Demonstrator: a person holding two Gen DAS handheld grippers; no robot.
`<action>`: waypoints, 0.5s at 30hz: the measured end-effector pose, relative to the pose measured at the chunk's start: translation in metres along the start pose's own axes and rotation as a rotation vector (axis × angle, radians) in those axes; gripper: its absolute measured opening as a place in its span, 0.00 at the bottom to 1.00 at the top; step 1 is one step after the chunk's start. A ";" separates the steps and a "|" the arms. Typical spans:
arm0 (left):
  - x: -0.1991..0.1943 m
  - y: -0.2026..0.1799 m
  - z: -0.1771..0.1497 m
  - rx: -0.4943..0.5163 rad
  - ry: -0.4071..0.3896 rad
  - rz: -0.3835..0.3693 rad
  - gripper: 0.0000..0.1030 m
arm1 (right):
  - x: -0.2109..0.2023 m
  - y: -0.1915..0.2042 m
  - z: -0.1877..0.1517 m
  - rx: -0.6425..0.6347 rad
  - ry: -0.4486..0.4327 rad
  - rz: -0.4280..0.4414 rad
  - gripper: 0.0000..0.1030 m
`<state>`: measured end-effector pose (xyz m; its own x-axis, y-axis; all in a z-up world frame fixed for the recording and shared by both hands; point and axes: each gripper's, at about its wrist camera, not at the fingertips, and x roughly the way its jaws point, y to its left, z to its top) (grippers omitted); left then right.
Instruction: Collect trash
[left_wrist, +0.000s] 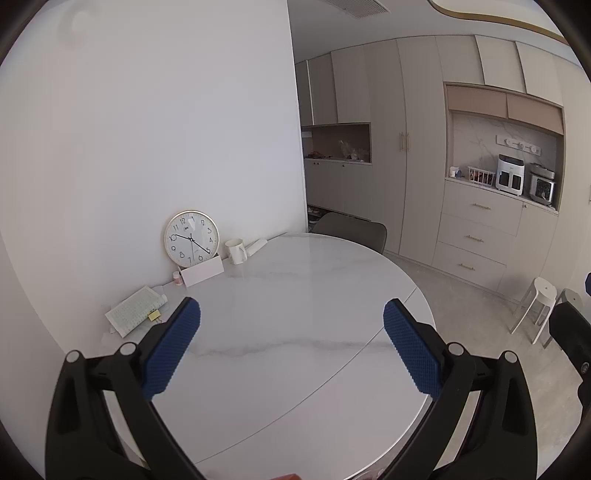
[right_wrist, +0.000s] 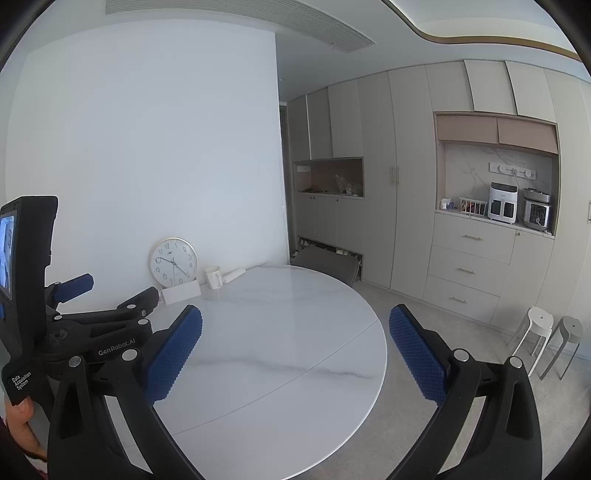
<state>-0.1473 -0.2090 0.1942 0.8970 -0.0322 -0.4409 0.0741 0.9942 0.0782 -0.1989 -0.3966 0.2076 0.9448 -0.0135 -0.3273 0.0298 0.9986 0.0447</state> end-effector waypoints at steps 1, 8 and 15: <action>0.000 0.000 0.000 -0.001 0.000 0.001 0.92 | 0.000 0.000 0.000 0.000 0.002 0.000 0.98; 0.003 0.000 -0.002 0.002 0.008 0.000 0.92 | 0.004 0.002 0.000 0.003 0.011 -0.002 0.98; 0.007 0.001 -0.003 -0.006 0.032 -0.020 0.92 | 0.006 0.003 -0.002 0.007 0.019 -0.001 0.98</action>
<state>-0.1423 -0.2084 0.1886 0.8810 -0.0493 -0.4705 0.0896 0.9939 0.0637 -0.1936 -0.3931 0.2039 0.9384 -0.0140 -0.3452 0.0335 0.9982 0.0507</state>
